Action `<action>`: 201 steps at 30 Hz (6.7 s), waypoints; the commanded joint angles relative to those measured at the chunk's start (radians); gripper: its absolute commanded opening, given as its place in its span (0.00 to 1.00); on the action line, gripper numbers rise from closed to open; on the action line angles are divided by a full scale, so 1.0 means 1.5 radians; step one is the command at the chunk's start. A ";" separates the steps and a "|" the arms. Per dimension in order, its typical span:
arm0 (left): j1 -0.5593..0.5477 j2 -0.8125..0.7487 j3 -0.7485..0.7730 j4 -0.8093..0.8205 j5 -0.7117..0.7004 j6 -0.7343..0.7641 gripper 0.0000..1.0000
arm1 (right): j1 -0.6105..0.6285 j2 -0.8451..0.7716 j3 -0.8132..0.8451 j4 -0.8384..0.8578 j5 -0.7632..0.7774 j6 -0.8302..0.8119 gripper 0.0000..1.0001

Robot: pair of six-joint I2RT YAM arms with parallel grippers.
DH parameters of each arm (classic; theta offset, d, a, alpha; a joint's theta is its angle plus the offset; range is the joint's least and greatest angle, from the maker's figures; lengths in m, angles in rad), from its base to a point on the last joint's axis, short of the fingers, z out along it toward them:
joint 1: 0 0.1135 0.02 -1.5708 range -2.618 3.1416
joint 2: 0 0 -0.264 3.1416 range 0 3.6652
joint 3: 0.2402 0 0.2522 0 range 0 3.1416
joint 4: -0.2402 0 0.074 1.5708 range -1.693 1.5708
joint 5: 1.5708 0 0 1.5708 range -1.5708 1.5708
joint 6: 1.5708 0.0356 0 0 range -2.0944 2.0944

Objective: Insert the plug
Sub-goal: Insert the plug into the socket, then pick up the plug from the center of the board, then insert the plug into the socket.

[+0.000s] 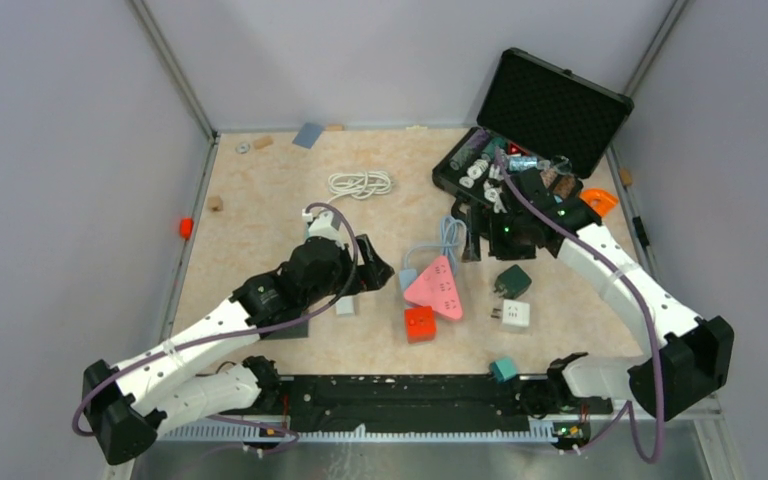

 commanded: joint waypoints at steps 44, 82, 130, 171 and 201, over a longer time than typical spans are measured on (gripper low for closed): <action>0.016 -0.012 -0.031 0.068 0.006 -0.044 0.99 | -0.134 0.025 -0.287 0.035 0.025 0.086 0.47; 0.161 0.009 0.019 0.136 0.215 -0.172 0.99 | -0.019 -0.067 0.026 0.151 -0.201 -0.074 0.00; 0.170 0.153 0.134 0.183 0.436 -0.123 0.99 | 0.075 -0.075 0.001 0.257 -0.273 -0.192 0.00; 0.173 0.190 0.002 0.976 0.463 -0.587 0.99 | 0.084 -0.201 -0.286 1.295 -0.201 0.141 0.00; 0.034 0.355 0.171 1.166 0.393 -0.800 0.75 | 0.084 -0.168 -0.304 1.417 -0.259 0.127 0.00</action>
